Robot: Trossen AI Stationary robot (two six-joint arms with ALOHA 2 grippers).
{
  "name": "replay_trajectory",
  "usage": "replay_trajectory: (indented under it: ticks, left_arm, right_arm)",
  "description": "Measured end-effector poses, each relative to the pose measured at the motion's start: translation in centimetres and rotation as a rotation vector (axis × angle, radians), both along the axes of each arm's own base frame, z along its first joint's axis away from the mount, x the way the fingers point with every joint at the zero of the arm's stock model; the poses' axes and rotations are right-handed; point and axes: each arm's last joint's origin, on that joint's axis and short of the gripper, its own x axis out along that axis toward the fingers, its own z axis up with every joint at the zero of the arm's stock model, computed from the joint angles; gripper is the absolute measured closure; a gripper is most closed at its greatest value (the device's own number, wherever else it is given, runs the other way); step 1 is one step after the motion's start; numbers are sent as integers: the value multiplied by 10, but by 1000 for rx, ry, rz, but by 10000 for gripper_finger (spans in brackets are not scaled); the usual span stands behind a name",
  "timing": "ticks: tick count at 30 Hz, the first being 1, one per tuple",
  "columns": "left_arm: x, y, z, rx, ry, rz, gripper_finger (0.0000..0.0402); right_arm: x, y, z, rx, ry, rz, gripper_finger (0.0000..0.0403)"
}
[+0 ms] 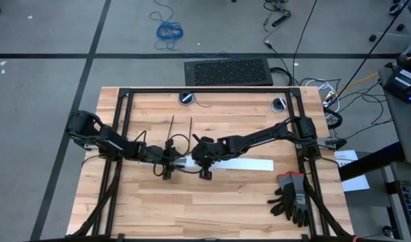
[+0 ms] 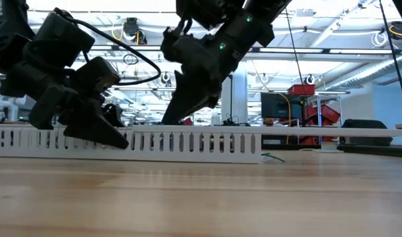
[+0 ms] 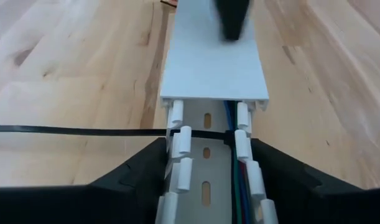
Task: Ziptie cables
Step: Close the white cable duct
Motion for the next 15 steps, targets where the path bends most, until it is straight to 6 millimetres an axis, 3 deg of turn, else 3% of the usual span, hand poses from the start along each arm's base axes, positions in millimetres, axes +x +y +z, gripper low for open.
replay_trajectory:
  ticks: [6,12,15]
  left_arm:
    - [0,1,0,2,-1,22,193]
    - [0,1,0,1,-1,13,193]
    - [0,1,0,0,-1,11,193]
  right_arm:
    - [-9,-3,29,-47,-40,-1,403]
    - [-10,-10,24,-54,7,-25,403]
    - [-8,-14,11,-51,43,-41,403]
